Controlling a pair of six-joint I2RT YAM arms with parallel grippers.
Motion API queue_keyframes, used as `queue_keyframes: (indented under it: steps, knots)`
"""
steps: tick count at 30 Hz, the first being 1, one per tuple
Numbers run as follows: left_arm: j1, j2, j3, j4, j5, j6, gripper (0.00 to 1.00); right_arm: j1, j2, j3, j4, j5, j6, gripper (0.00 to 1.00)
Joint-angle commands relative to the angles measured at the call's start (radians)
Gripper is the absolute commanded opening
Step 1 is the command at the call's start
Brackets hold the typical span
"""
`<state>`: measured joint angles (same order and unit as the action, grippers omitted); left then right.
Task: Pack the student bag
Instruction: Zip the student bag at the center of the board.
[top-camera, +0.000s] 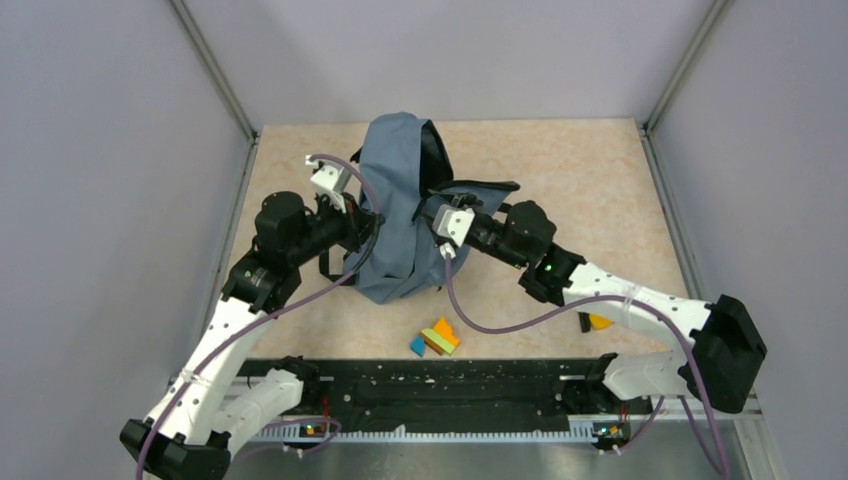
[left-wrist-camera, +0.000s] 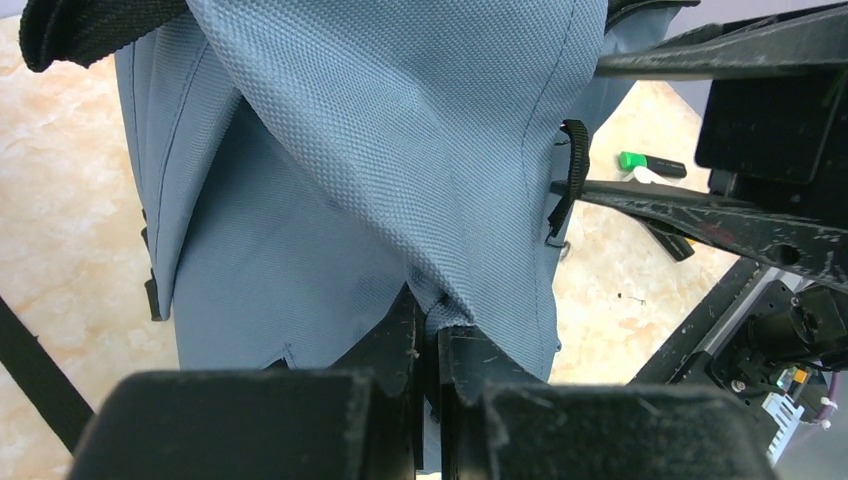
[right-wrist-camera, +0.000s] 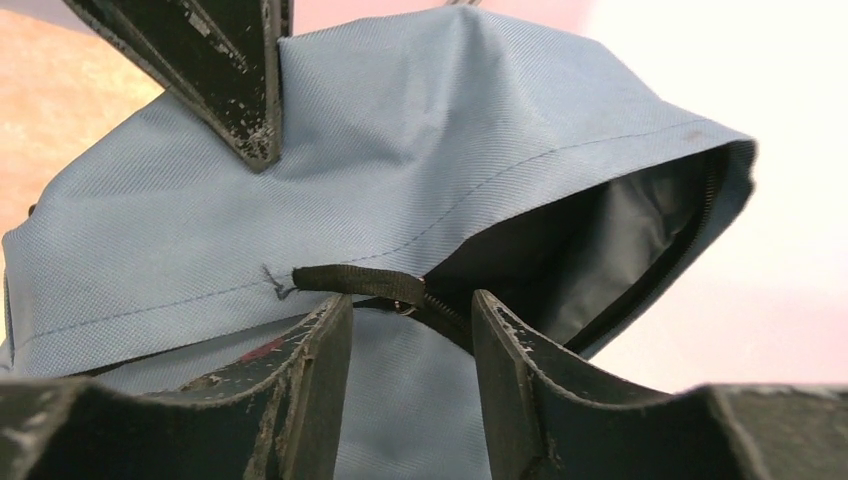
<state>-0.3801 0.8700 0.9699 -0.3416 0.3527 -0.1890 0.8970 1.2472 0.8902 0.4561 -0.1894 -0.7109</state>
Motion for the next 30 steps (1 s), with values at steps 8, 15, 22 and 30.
queue_keyframes:
  steps: [8, 15, 22, 30]
  knots:
    - [0.024, 0.02, 0.012, 0.028, -0.019, 0.0, 0.0, 0.016, 0.054, 0.052, 0.047, -0.042, -0.007, 0.42]
    - [0.027, 0.023, 0.012, 0.029, -0.012, -0.001, 0.0, 0.015, 0.066, 0.052, 0.128, -0.059, 0.069, 0.38]
    - [0.028, 0.019, 0.012, 0.028, -0.009, -0.001, 0.0, 0.016, 0.075, 0.06, 0.164, -0.044, 0.094, 0.31]
    - [0.028, 0.014, 0.009, 0.028, -0.02, 0.004, 0.0, 0.017, 0.077, 0.068, 0.187, 0.005, 0.151, 0.03]
